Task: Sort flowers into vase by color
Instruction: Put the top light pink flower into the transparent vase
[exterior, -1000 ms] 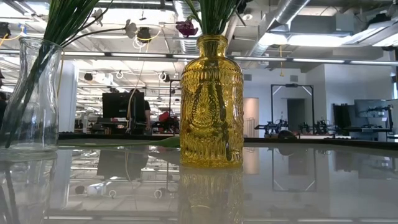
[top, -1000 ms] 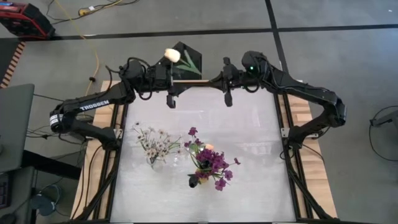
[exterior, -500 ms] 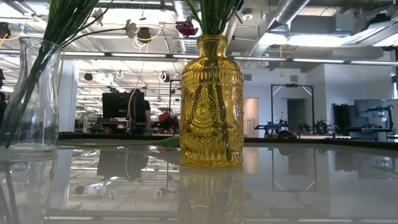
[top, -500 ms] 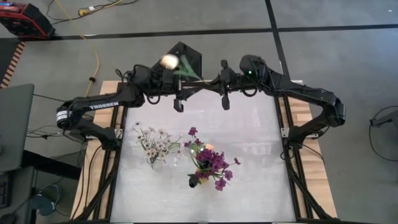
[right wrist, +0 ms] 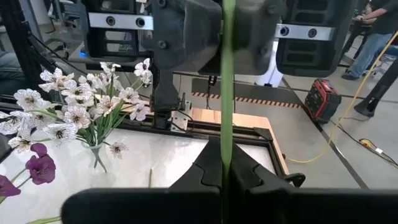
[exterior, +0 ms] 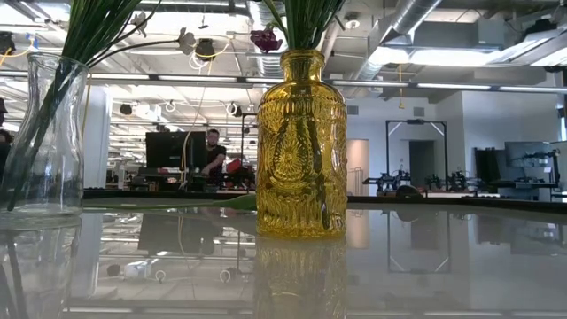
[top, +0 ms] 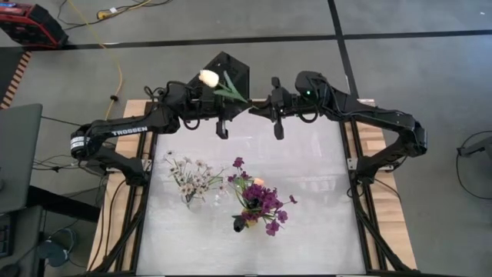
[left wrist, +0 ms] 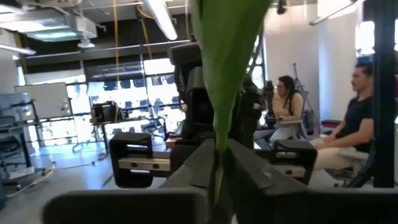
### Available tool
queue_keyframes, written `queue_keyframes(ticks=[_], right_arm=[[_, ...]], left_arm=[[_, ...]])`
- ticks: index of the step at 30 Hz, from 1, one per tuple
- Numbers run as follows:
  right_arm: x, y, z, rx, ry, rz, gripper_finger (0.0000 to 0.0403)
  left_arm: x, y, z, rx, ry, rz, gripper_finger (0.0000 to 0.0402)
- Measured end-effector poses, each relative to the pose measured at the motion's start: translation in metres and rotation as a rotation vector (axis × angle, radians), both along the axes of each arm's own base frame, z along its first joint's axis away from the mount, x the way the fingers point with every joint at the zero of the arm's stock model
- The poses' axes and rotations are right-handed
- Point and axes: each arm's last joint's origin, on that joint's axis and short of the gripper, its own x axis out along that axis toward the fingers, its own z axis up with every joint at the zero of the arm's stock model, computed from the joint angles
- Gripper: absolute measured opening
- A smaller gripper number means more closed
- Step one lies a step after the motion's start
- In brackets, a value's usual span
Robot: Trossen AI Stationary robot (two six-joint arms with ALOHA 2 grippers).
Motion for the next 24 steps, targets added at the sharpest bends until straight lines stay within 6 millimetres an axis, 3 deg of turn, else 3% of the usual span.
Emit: queue_keyframes(ticks=[5,11,15,19,24], right_arm=[[0.000,0.002,-0.001,0.066,0.006,-0.004,0.0085],[-0.001,0.003,0.001,0.031,0.001,0.009,0.0201],[-0.009,0.005,0.004,0.049,0.019,0.005,0.0271],[-0.024,0.008,0.008,0.098,0.056,-0.019,0.0296],[-0.042,0.012,0.011,0.111,0.114,-0.030,0.0294]], left_arm=[[0.001,-0.004,0.000,0.029,0.001,-0.009,0.0003],[-0.010,-0.007,0.010,0.001,-0.021,-0.014,0.0001],[-0.038,-0.016,0.031,0.010,-0.058,0.004,0.0001],[-0.076,-0.029,0.052,-0.048,-0.085,-0.046,0.0000],[-0.111,-0.059,0.068,-0.107,-0.067,-0.404,0.0000]])
